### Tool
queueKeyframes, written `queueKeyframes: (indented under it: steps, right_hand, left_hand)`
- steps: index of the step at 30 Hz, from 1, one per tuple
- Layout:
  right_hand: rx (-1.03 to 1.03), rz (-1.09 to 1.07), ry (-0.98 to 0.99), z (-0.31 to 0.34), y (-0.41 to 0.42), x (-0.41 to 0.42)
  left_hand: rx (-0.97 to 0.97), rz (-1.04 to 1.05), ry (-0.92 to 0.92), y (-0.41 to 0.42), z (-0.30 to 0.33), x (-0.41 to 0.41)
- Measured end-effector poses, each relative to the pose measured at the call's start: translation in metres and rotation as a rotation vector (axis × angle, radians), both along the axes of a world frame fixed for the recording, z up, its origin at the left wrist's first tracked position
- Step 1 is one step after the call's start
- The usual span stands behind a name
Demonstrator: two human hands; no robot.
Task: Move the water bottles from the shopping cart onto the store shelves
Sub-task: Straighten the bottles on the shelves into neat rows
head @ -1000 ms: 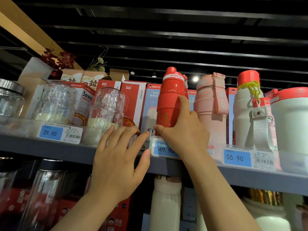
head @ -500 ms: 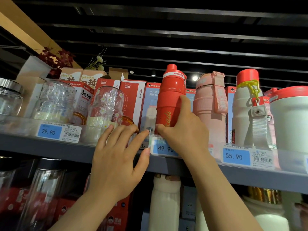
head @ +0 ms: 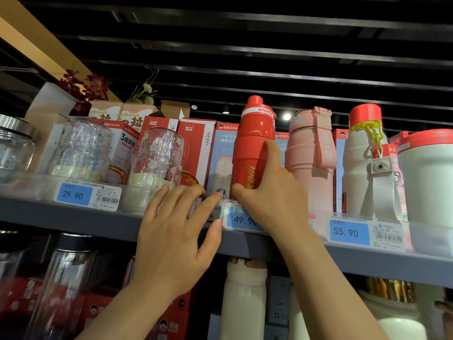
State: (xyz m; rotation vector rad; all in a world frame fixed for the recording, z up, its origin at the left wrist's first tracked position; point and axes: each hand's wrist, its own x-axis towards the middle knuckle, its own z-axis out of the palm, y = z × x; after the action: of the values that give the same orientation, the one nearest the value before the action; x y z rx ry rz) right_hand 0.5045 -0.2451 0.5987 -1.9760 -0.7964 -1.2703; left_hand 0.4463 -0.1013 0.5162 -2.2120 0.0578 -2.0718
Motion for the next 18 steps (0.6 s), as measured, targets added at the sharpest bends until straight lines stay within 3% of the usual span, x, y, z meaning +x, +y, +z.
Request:
queueKeyframes:
  steps: [13,18]
  right_hand:
    - [0.002,0.013,0.068,0.003,0.001,0.003]
    - [-0.02,-0.009,-0.063,-0.008,-0.011,-0.012]
  left_hand:
    - [-0.004,0.017,0.0,0.0,-0.001,0.0]
    - [0.005,0.03,-0.006,0.001,-0.001,0.001]
